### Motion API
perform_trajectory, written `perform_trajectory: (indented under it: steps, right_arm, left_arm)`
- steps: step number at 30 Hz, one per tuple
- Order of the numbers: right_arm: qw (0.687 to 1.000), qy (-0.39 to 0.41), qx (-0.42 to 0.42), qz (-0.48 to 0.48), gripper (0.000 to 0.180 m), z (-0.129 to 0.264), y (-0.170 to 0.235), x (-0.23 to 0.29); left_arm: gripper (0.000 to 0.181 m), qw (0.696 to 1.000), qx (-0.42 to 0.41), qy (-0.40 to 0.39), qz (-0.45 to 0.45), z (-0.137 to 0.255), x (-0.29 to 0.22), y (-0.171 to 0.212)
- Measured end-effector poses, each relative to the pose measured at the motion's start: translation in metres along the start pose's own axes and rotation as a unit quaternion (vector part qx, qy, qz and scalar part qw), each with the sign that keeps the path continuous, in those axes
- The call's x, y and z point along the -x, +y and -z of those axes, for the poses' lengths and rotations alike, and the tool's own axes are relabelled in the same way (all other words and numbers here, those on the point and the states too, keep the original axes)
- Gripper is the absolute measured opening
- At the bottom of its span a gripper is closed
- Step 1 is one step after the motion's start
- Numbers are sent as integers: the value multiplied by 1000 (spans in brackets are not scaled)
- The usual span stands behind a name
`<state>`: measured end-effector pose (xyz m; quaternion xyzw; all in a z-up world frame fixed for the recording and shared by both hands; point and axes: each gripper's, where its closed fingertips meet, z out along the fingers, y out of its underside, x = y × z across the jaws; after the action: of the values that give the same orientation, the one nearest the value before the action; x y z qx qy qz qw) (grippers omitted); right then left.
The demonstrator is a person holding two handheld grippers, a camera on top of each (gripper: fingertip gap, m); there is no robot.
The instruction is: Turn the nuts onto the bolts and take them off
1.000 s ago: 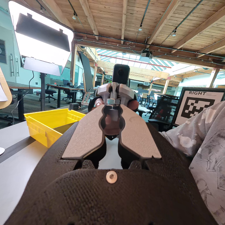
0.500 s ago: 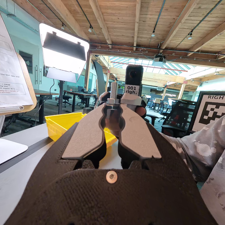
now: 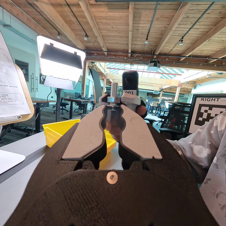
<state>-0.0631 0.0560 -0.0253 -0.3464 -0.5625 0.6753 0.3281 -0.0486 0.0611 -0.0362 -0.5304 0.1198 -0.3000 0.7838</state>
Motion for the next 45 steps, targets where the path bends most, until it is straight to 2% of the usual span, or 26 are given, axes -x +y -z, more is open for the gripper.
perform_trajectory:
  steps: [1,2,4,6,10,13,14,15,17,19,25,26,27,28,31,36,39,40,42,45]
  right_arm:
    - [1000,5,-2,0,28,3,-1,-4]
    - [999,36,-5,-8,6,8,-3,-17]
    - [997,76,-19,-10,3,21,-7,-37]
    - [998,55,-31,-22,10,24,-13,-31]
    - [1000,8,-16,-4,26,5,-8,-1]
    - [1000,19,-1,8,30,-1,-2,-1]
    - [1000,15,-3,2,29,1,-3,-3]
    - [999,35,-8,-10,11,7,-5,-13]
    - [998,65,-22,-6,10,18,-10,-28]
    - [998,56,-30,-12,16,20,-15,-25]
    - [1000,29,-7,8,30,-2,-5,-1]
    - [999,31,-10,8,30,-1,-6,-3]
    - [999,46,-14,0,15,4,-7,-10]
    - [997,74,-19,0,10,10,-9,-22]
    - [997,72,-28,-4,17,17,-15,-24]
    - [999,35,-14,9,31,-2,-9,1]
    - [999,47,-13,7,30,0,-7,-7]
    - [997,74,-17,-4,11,5,-9,-17]
    - [996,90,-25,2,15,13,-12,-27]
    - [998,63,-28,8,25,9,-15,-14]
  left_arm:
    - [18,1000,-1,-3,0,0,0,-1]
    - [18,1000,-11,5,-1,2,-1,-5]
    - [18,1000,-14,5,-8,3,-3,-11]
    - [18,1000,-7,-1,-20,2,-3,-11]
    - [18,1000,6,-14,-12,0,3,-1]
    - [18,1000,7,-16,-14,-2,1,1]
    - [18,1000,3,-17,-14,-1,2,-2]
    - [18,1000,-8,-10,-11,2,1,-6]
    - [18,1000,-17,-10,-15,4,1,-14]
    - [18,1000,-12,-16,-24,4,2,-15]
    - [18,1000,2,-15,-13,-1,2,-2]
    - [18,1000,1,-20,-13,0,3,-2]
    - [18,1000,-8,-18,-12,2,4,-6]
    - [18,1000,-19,-9,-9,4,2,-11]
    - [18,999,-13,-18,-24,4,3,-15]
    - [18,1000,-2,-22,-16,1,5,-5]
    - [18,1000,-3,-24,-16,1,4,-5]
    - [18,1000,-14,-13,-13,3,2,-9]
    - [18,1000,-16,-17,-19,4,2,-14]
    - [19,1000,-11,-19,-23,3,2,-13]
